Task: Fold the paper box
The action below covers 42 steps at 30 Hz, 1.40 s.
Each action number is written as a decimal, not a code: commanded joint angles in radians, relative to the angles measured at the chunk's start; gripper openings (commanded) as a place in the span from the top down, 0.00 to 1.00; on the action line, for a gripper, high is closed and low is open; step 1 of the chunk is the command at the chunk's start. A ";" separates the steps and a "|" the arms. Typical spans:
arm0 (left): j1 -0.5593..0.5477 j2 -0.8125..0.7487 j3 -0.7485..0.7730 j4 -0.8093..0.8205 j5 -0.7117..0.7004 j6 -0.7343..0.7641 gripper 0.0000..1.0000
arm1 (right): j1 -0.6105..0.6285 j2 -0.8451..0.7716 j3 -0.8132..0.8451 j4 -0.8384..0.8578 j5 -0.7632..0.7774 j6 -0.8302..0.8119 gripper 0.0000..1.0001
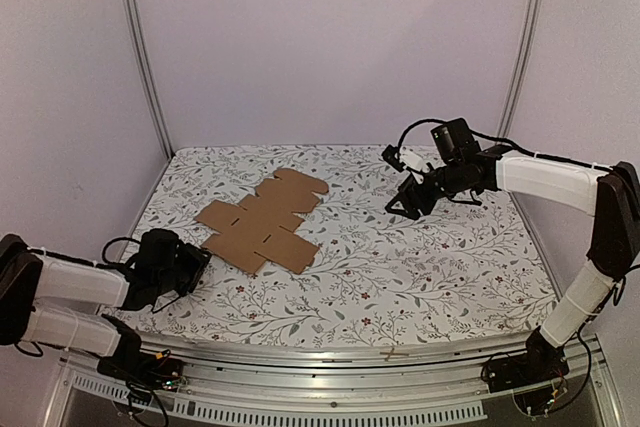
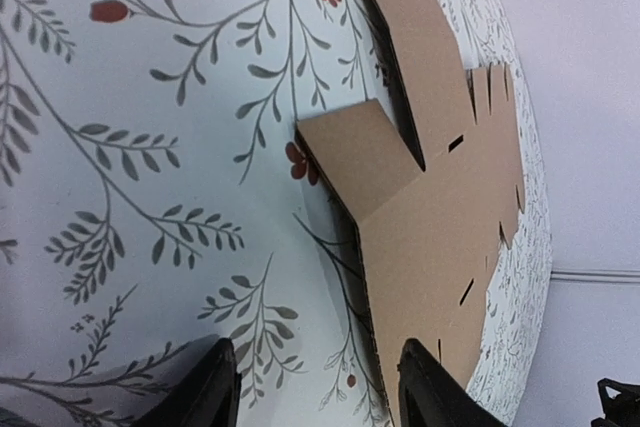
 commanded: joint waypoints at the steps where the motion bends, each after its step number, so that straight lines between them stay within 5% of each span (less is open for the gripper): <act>1: 0.041 0.113 -0.006 0.195 0.074 0.039 0.46 | 0.001 -0.007 0.009 -0.018 -0.015 -0.005 0.31; 13: 0.078 0.481 0.044 0.544 0.116 -0.038 0.57 | 0.001 -0.005 0.005 -0.024 -0.037 -0.002 0.31; 21: 0.092 0.941 0.071 1.190 0.209 -0.173 0.92 | 0.001 -0.001 0.006 -0.025 -0.053 0.008 0.31; 27: 0.068 0.766 0.122 1.177 0.293 -0.008 1.00 | 0.001 -0.031 0.004 -0.028 -0.040 0.003 0.31; 29: 0.068 0.607 0.149 1.023 0.329 0.068 1.00 | -0.001 -0.045 0.006 -0.029 -0.029 0.002 0.31; 32: 0.045 0.289 0.302 0.427 0.343 0.313 1.00 | -0.011 -0.070 0.022 -0.041 -0.021 0.011 0.30; 36: -0.113 0.036 0.657 -0.391 -0.003 0.755 1.00 | -0.048 -0.119 0.054 -0.073 -0.010 0.025 0.30; 42: -0.200 -0.002 1.025 -0.902 -0.199 1.008 1.00 | -0.118 -0.246 0.052 -0.091 0.022 0.029 0.29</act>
